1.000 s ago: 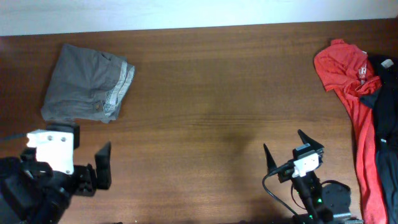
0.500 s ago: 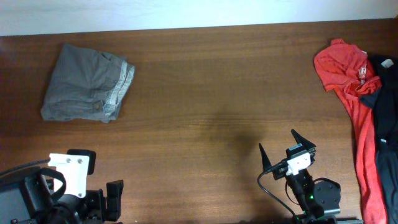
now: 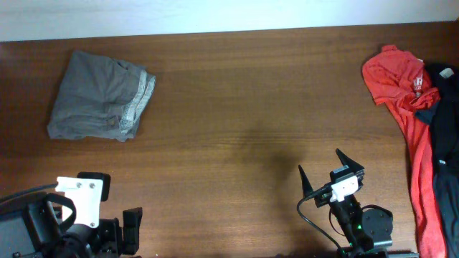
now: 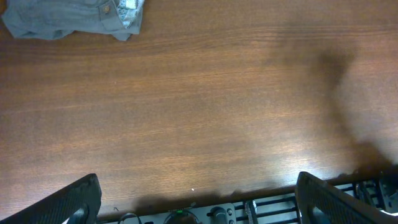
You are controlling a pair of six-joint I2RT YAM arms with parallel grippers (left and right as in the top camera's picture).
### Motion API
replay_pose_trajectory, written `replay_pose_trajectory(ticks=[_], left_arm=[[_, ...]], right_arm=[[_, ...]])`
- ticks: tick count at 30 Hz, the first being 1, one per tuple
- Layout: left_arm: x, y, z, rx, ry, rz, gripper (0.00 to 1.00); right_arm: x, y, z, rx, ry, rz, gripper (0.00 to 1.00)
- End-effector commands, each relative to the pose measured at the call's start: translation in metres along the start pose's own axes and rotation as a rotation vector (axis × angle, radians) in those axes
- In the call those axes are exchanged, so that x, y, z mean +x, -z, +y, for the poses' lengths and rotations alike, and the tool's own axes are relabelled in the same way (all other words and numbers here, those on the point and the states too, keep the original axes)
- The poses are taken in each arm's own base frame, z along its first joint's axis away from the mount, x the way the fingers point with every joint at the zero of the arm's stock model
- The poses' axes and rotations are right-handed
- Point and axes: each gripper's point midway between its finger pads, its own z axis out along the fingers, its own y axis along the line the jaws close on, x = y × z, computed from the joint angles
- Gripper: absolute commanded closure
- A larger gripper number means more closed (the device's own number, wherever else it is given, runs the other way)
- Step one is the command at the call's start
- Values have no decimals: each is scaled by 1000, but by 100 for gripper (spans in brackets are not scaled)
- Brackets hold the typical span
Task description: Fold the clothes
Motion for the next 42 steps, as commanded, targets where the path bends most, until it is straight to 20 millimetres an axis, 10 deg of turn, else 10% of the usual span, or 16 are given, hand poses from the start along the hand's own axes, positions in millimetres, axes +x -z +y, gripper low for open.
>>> replay_pose_trajectory(ticks=[1, 9, 16, 21, 33, 42], left_arm=[[0, -1, 4, -19, -36, 3, 1], [-107, 0, -3, 2, -213, -402, 1], [-157, -70, -19, 61, -334, -620, 1], [-143, -99, -36, 96, -399, -776, 1], [-71, -90, -21, -14, -394, -1031, 1], [-41, -137, -10, -51, -383, -1109, 1]], right_arm=[[2, 0, 0, 2, -1, -1, 1], [2, 0, 0, 2, -1, -1, 1], [2, 0, 0, 2, -1, -1, 1], [2, 0, -1, 2, -1, -1, 1], [2, 0, 0, 2, -1, -1, 1], [2, 0, -1, 2, -1, -1, 1]])
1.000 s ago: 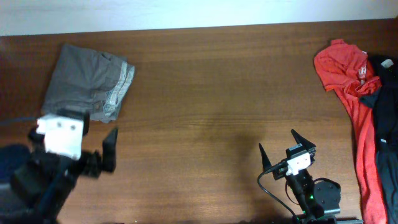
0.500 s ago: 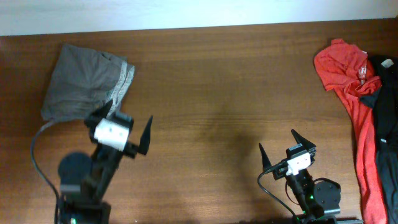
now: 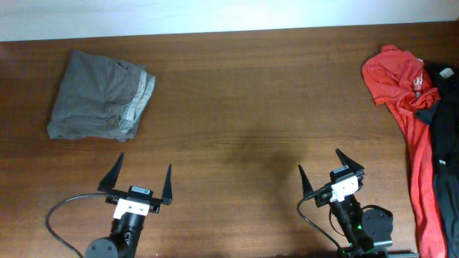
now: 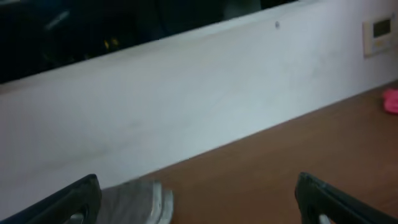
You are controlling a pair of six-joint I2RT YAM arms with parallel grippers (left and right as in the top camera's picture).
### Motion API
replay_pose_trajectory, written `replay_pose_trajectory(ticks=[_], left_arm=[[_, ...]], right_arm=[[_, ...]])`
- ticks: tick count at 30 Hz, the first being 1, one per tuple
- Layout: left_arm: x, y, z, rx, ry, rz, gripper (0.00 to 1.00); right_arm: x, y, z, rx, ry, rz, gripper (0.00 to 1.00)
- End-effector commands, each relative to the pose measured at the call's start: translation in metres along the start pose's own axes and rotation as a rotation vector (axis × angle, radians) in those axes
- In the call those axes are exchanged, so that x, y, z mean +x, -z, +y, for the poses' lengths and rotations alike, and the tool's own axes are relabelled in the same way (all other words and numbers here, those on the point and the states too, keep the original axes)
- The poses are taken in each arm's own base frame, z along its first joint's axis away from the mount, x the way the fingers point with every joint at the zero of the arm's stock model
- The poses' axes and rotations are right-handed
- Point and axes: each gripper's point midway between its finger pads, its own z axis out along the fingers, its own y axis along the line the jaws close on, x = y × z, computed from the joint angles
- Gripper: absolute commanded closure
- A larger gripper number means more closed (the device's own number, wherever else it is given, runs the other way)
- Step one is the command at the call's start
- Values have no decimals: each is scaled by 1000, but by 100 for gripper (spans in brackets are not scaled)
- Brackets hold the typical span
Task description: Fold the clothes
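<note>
A folded grey garment (image 3: 100, 97) lies at the far left of the table; its edge also shows low in the left wrist view as grey cloth (image 4: 134, 202). A crumpled red garment (image 3: 401, 93) lies at the far right beside dark cloth (image 3: 441, 143). My left gripper (image 3: 140, 183) stands open near the front left, holding nothing, its fingers (image 4: 68, 202) spread wide and pointing toward the back wall. My right gripper (image 3: 328, 172) stands open at the front right, also holding nothing.
The brown wooden table (image 3: 244, 115) runs wall to wall. A white wall (image 4: 186, 93) rises behind it, with a small wall plate (image 4: 379, 28) at the right. The pile of clothes hangs over the right edge.
My left arm has moved from its tucked pose at the front left corner to an upright pose, the open gripper now pointing toward the wall. The right arm and clothes are unchanged.
</note>
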Motion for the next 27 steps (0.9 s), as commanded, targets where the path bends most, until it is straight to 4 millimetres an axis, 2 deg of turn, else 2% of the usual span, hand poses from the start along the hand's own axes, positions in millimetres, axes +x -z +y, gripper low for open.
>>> replay_pose_trajectory(ticks=[1, 5, 10, 27], left_arm=[[36, -2, -8, 3, 6, 34, 1], [50, -1, -12, 19, 17, 97, 1], [79, 4, -21, 52, 38, 217, 1], [81, 4, -21, 54, 39, 223, 1]], right_arm=[[3, 0, -1, 2, -1, 1, 1], [3, 0, -1, 2, -1, 1, 1], [3, 0, 0, 2, -1, 1, 1], [3, 0, 0, 2, -1, 1, 1]])
